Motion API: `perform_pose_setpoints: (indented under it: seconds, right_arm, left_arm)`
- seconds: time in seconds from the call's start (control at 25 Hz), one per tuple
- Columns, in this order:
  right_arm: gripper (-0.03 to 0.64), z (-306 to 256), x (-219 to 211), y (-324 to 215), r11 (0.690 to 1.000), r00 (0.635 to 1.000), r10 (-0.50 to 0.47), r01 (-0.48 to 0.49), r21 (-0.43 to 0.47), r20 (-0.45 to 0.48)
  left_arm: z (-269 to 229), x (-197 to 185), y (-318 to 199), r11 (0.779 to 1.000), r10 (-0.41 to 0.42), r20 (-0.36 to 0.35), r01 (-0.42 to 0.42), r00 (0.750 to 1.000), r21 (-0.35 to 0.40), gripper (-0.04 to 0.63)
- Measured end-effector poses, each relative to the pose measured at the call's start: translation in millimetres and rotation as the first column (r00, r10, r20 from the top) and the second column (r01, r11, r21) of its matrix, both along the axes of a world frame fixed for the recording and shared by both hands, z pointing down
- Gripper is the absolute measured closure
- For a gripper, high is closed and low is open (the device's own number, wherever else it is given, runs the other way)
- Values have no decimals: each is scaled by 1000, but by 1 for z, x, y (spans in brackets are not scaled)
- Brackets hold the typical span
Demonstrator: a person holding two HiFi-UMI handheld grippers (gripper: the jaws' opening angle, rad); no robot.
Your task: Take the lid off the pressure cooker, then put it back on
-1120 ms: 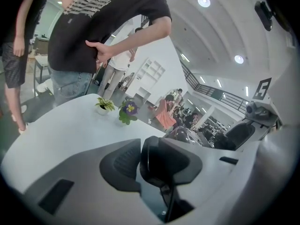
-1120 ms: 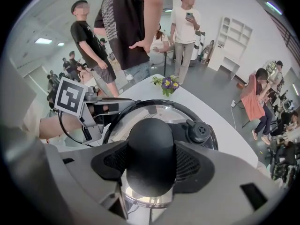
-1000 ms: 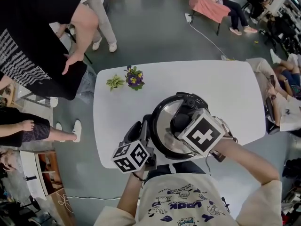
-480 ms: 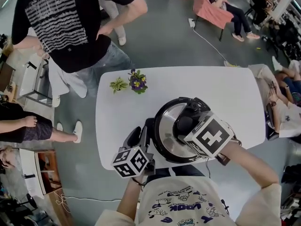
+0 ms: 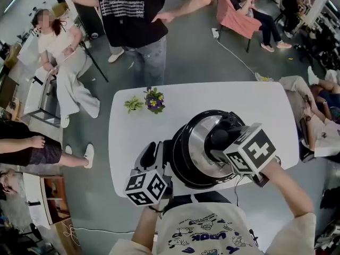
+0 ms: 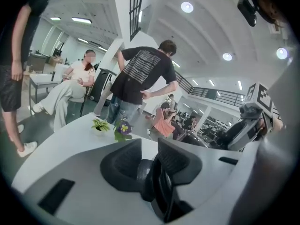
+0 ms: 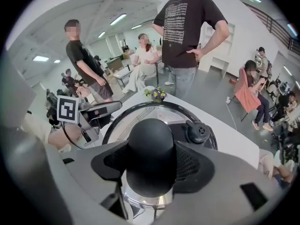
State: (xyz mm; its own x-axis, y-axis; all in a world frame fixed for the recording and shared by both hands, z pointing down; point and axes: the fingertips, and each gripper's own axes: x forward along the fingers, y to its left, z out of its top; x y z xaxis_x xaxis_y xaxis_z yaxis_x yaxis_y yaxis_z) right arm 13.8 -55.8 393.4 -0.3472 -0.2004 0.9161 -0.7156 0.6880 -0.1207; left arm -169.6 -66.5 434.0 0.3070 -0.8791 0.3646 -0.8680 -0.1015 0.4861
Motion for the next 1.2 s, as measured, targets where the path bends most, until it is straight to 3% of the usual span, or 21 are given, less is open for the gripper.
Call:
perform_pose_setpoints:
  seconds: [0.28,0.56,0.8,1.2]
  right_arm:
    - [324,-1,58,-14,991,991,134,-134,29,-3]
    - [324,6,125,-10,961,961,276,-276,20,4]
    - [324,12,181,5,926,926,377,-377,-6,8]
    - [324,31,263,20,866,867,499,-499,-32,-6]
  left_arm:
    - [-26,33,-12,993,69,79,-76,994,89,533]
    - [-53,97,-17,968,182,112,-197,977,152,580]
    - [-60,155,-16,945,270,111,-286,956,158,581]
    - [-56,228,-22,921,349,117,-364,930,141,581]
